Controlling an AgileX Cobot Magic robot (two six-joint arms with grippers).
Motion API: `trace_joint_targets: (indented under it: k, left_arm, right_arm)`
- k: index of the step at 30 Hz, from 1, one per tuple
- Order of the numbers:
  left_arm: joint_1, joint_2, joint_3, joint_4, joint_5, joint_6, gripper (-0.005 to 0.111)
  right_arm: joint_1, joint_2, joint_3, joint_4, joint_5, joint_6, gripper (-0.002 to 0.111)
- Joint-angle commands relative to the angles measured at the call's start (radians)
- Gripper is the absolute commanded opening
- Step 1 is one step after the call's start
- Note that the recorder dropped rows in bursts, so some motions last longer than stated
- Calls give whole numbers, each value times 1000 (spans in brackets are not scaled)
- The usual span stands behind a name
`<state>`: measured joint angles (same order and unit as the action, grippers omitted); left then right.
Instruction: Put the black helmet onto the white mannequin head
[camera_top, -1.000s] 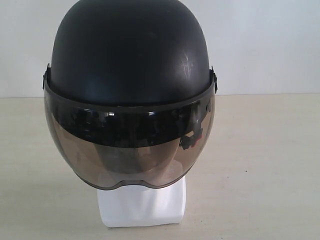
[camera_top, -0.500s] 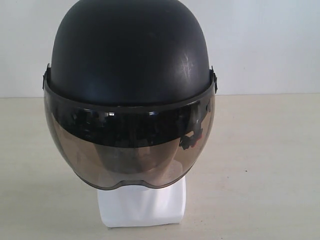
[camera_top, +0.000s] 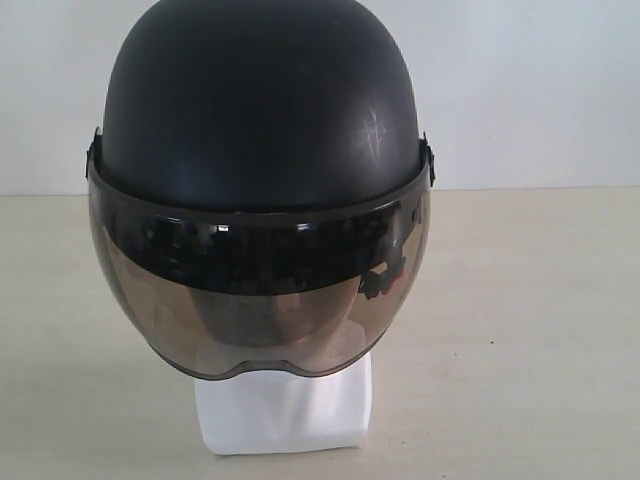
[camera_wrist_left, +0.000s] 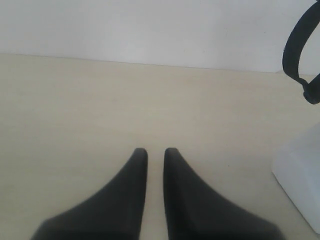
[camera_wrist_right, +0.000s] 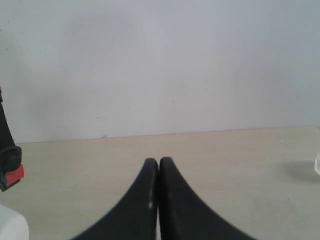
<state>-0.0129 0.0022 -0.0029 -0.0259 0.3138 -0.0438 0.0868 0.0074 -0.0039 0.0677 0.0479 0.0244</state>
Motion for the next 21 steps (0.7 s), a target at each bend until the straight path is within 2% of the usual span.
trace_joint_targets:
  k: [1, 9, 21]
  left_arm:
    - [3, -2, 3, -3, 0, -9, 13]
    - [3, -2, 3, -3, 0, -9, 13]
    - [3, -2, 3, -3, 0, -9, 13]
  right_arm:
    - [-8, -7, 4, -78, 45, 66, 0]
    - [-8, -7, 4, -78, 273, -15, 0]
    - [-8, -7, 4, -75, 276, -24, 0]
